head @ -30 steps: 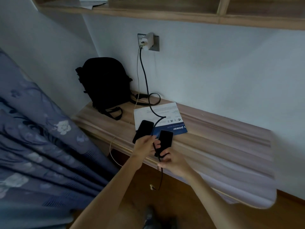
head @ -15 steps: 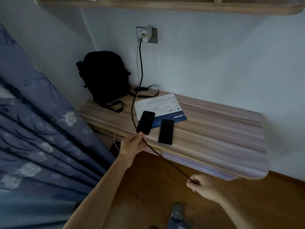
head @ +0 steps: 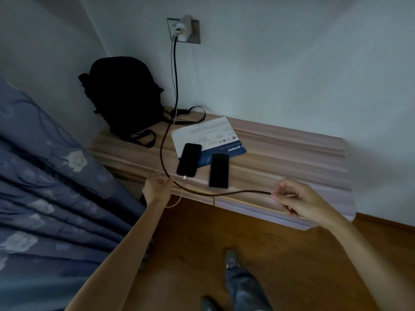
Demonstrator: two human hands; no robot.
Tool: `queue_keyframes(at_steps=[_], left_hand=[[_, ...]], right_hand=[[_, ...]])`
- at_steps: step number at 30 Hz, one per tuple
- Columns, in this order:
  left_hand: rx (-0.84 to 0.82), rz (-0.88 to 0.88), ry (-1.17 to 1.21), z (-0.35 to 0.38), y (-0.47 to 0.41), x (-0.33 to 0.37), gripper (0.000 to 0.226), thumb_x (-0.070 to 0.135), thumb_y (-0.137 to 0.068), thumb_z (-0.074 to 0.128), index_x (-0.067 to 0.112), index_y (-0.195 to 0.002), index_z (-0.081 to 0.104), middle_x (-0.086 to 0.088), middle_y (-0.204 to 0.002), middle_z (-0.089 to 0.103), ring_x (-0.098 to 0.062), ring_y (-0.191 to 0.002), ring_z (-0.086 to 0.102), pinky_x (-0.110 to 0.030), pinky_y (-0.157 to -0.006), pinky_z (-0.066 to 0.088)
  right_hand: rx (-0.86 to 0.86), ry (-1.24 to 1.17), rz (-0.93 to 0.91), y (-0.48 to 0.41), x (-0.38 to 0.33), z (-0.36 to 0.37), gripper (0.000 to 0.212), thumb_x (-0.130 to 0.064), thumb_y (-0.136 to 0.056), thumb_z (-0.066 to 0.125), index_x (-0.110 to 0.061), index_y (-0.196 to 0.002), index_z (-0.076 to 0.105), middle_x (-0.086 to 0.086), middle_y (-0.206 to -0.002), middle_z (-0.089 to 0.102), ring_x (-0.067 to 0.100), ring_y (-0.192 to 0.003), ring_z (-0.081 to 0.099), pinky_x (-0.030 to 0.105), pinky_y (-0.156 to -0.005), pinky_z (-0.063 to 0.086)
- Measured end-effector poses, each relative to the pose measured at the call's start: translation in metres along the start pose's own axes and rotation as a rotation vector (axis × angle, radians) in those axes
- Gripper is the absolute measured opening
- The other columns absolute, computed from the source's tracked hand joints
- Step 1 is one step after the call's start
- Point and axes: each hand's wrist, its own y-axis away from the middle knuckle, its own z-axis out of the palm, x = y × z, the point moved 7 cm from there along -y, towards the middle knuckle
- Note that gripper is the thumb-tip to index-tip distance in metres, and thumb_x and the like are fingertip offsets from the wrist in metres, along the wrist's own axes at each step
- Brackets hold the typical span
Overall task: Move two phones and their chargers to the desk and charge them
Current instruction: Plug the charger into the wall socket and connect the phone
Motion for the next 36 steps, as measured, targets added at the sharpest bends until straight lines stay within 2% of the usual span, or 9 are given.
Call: queue_keyframes(at_steps=[5,9,15,21,25,27,30,32,36], left_hand=[[-0.211,0.444,-0.154,0.049,0.027,0.061,0.06,0.011,-0.092,0.066,0.023,-0.146,0.042,-0.007,-0.143,0.05,-0.017,-0.111,0.06,-0.019,-0.073,0.051],[-0.506,0.766,-0.257,0.1,0.065,0.092,0.065,0.01,-0.092,0.065,0.029,-0.149,0.041,0.006,-0.159,0.033,-0.016,-0.146,0.029,-0.031,-0.115,0.033],[-0.446,0.956,-0.219,0.118,0.081,0.124,0.075,-0.003,-0.087,0.067,0.01,-0.152,0.034,-0.013,-0.162,0.028,-0.029,-0.15,0.025,-0.037,-0.121,0.022],[-0.362,1.117,-0.328,0.134,0.077,0.13,0.038,-0.001,-0.086,0.07,0.002,-0.124,0.068,-0.018,-0.151,0.046,-0.04,-0.145,0.032,-0.045,-0.115,0.032],[-0.392,0.994,-0.2,0.142,0.063,0.118,0.017,0.009,-0.09,0.07,0.004,-0.107,0.072,-0.004,-0.118,0.071,-0.02,-0.127,0.056,-0.034,-0.1,0.047],[-0.533,0.688,0.029,0.143,0.052,0.107,0.02,0.027,-0.095,0.063,0.009,-0.102,0.066,0.003,-0.095,0.074,-0.01,-0.1,0.068,-0.028,-0.085,0.053],[-0.604,0.308,0.229,0.149,0.035,0.085,0.029,0.037,-0.1,0.054,0.011,-0.11,0.06,-0.002,-0.089,0.077,-0.015,-0.093,0.073,-0.032,-0.088,0.055],[-0.507,0.249,0.187,0.148,0.019,0.078,0.026,0.032,-0.104,0.047,0.013,-0.116,0.06,0.001,-0.09,0.077,-0.013,-0.096,0.071,-0.029,-0.09,0.052],[-0.43,0.205,0.077,0.159,-0.009,0.071,0.019,0.014,-0.103,0.047,0.016,-0.113,0.063,0.008,-0.092,0.072,-0.01,-0.098,0.07,-0.013,-0.076,0.05]], right_hand=[[-0.159,-0.254,0.012,-0.04,-0.041,0.027,0.018,-0.012,-0.097,0.057,-0.014,-0.104,0.074,0.011,-0.084,0.071,0.016,-0.066,0.064,0.022,-0.059,0.05],[-0.215,-0.377,-0.062,-0.065,-0.062,0.033,0.032,0.01,-0.093,0.056,-0.012,-0.102,0.077,0.007,-0.084,0.074,0.017,-0.073,0.068,0.022,-0.067,0.056],[-0.227,-0.343,-0.208,-0.082,-0.078,0.025,0.032,0.008,-0.079,0.075,-0.016,-0.1,0.075,0.01,-0.093,0.077,0.023,-0.088,0.075,0.027,-0.08,0.059],[-0.127,-0.228,-0.331,-0.091,-0.084,0.013,0.029,-0.024,-0.067,0.086,-0.025,-0.094,0.075,0.002,-0.09,0.077,0.017,-0.085,0.075,0.028,-0.08,0.059],[0.034,-0.105,-0.42,-0.102,-0.088,0.004,0.018,-0.031,-0.076,0.083,-0.029,-0.089,0.07,0.001,-0.08,0.068,0.013,-0.073,0.064,0.023,-0.066,0.051],[0.114,-0.049,-0.46,-0.108,-0.091,0.002,0.019,-0.041,-0.081,0.076,-0.024,-0.085,0.069,0.001,-0.079,0.063,0.014,-0.07,0.058,0.023,-0.062,0.045],[0.112,-0.09,-0.426,-0.119,-0.088,0.006,0.017,-0.036,-0.091,0.066,-0.019,-0.087,0.066,-0.001,-0.079,0.064,0.015,-0.073,0.064,0.029,-0.069,0.051],[0.013,-0.228,-0.328,-0.126,-0.078,0.019,0.012,-0.022,-0.097,0.06,-0.015,-0.107,0.063,0.003,-0.079,0.068,0.021,-0.069,0.069,0.037,-0.07,0.058],[-0.135,-0.601,-0.113,-0.13,-0.046,0.056,0.043,0.002,-0.102,0.043,-0.016,-0.141,0.042,0.012,-0.088,0.068,0.029,-0.06,0.069,0.04,-0.06,0.059]])
